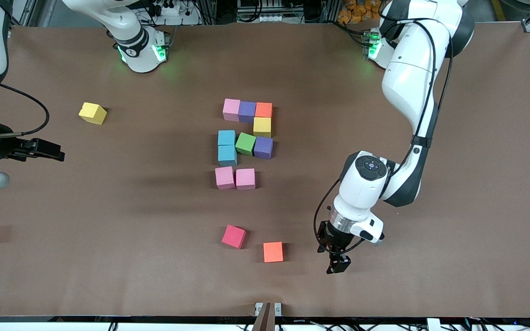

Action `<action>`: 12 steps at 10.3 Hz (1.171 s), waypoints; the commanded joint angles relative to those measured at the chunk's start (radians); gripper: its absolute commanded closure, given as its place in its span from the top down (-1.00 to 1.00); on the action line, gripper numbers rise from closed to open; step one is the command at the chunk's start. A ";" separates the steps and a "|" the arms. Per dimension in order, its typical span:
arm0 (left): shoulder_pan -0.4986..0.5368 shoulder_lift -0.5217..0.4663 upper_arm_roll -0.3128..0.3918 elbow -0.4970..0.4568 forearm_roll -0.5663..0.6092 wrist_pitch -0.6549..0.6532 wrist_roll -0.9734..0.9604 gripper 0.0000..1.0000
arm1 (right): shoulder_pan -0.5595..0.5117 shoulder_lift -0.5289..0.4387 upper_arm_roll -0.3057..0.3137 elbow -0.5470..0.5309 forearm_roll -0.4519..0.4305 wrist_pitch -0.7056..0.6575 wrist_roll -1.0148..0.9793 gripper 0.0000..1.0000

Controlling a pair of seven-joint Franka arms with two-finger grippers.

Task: Form number 2 with 11 blocks
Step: 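Move the left gripper over the loose orange cube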

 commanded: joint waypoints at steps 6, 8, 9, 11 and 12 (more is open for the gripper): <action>-0.045 -0.018 0.032 -0.047 0.012 -0.077 -0.101 0.47 | -0.014 0.010 0.008 0.025 0.014 -0.011 0.002 1.00; -0.062 -0.020 0.030 -0.047 0.011 -0.079 -0.103 0.47 | -0.016 0.010 0.008 0.025 0.014 -0.011 0.000 1.00; -0.068 -0.022 0.028 -0.047 0.011 -0.119 -0.101 0.47 | -0.016 0.012 0.008 0.025 0.014 -0.011 0.002 1.00; -0.074 -0.023 -0.002 -0.047 0.012 -0.238 -0.098 0.47 | -0.013 0.012 0.008 0.025 0.014 -0.011 0.002 1.00; -0.074 -0.023 -0.030 -0.047 0.014 -0.270 -0.098 0.47 | -0.013 0.010 0.008 0.025 0.014 -0.011 0.002 1.00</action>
